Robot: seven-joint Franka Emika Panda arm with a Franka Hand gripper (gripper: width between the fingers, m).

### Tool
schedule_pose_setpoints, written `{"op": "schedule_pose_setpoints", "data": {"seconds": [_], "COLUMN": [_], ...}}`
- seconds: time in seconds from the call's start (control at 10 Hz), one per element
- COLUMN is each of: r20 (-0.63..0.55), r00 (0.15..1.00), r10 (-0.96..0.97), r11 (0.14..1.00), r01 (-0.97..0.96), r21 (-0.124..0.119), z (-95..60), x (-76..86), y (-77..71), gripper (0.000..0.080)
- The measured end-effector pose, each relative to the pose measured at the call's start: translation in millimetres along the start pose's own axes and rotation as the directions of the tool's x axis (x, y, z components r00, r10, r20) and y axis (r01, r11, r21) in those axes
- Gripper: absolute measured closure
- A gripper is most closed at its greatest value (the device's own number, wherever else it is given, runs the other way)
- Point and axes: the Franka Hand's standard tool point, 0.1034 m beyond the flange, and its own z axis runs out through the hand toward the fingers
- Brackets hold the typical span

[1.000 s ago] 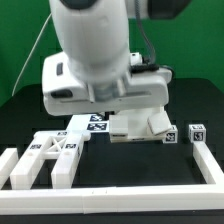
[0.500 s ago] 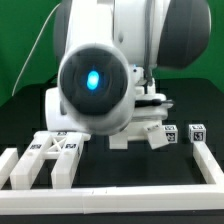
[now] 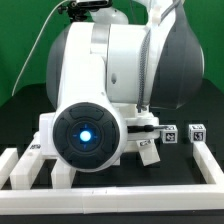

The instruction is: Assemble chair

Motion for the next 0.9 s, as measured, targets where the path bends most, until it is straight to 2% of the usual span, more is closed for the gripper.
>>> {"op": "schedule_pose_setpoints", "data": {"seconds": [0.1, 0.4, 0.8, 0.9], "r20": [0.008, 0.04, 0.087, 0.089], "r00": [1.0, 0.999, 0.996, 0.995], "r10": [0.003, 0.029, 0.035, 0.036], "r11": [1.0, 0.999, 0.999, 0.999], "r01": [-0.003, -0.03, -0.037, -0.038], "r21": [0.006, 0.011, 0.021, 0.022], "z": [5.7, 18.8, 24.7, 25.4], "x": [-1.8, 7.0, 5.6, 6.0], "y": [2.0, 6.0, 10.1, 10.6], "gripper": [0.0767, 0.0767, 0.0767, 0.0673]}}
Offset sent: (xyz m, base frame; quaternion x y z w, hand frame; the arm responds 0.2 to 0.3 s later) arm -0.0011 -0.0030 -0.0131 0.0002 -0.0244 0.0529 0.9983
